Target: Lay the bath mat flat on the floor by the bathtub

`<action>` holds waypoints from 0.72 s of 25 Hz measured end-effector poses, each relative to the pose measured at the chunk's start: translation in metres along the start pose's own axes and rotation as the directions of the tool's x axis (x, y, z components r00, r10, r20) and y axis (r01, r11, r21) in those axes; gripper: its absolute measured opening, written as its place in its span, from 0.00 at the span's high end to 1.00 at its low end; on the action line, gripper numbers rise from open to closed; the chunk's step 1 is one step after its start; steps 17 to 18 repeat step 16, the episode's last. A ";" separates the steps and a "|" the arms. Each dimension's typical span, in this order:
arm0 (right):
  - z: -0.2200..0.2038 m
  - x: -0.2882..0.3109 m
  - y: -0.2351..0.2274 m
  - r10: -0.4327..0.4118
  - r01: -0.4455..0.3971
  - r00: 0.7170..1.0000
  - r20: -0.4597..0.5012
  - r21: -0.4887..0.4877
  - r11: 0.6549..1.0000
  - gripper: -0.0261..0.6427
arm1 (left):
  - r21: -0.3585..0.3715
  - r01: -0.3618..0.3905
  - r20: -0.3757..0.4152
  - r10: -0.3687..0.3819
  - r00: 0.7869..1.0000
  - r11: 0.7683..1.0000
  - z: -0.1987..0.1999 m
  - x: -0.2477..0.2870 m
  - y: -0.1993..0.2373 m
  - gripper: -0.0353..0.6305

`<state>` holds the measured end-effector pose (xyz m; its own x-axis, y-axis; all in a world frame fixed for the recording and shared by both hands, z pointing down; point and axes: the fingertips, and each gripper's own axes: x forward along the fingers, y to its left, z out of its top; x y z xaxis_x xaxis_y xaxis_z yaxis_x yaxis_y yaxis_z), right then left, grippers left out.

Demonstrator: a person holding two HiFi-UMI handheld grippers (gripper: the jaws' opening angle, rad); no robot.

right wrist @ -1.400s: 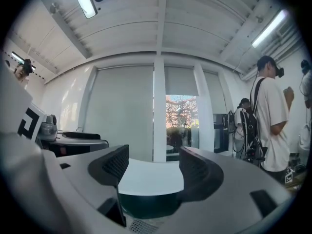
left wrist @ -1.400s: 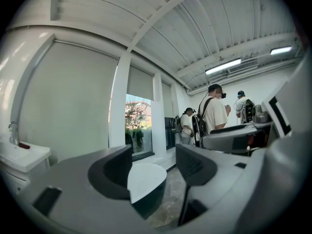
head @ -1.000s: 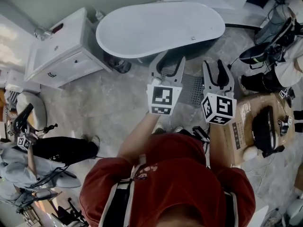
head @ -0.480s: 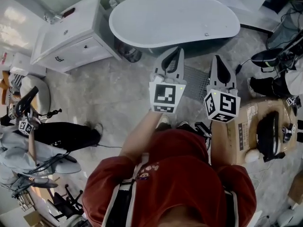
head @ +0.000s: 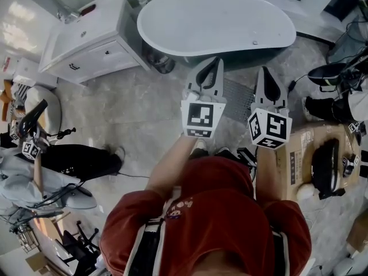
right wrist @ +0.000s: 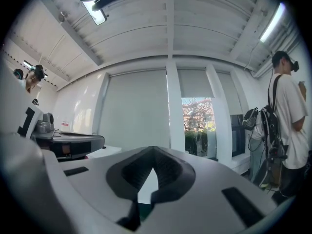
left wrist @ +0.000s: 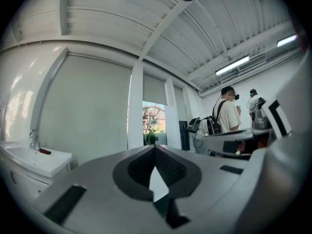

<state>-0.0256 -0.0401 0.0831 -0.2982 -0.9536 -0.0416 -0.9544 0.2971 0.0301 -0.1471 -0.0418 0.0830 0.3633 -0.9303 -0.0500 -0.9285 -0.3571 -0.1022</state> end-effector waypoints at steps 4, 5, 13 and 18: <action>0.001 0.000 -0.001 -0.004 0.004 1.000 -0.002 -0.007 1.000 0.94 | -0.010 -0.002 0.001 0.002 1.000 1.000 -0.001 0.001 0.001 0.93; 0.001 0.000 -0.002 -0.006 0.006 1.000 -0.003 -0.009 1.000 0.94 | -0.011 -0.001 0.001 0.001 1.000 1.000 -0.001 0.001 0.001 0.93; -0.002 0.000 -0.004 -0.014 0.014 1.000 -0.010 -0.018 1.000 0.94 | -0.007 0.000 0.004 0.000 1.000 1.000 -0.002 0.000 -0.001 0.93; 0.000 0.001 -0.005 -0.016 0.016 1.000 -0.005 -0.018 1.000 0.94 | -0.002 -0.002 0.010 0.002 1.000 1.000 0.001 0.000 0.000 0.93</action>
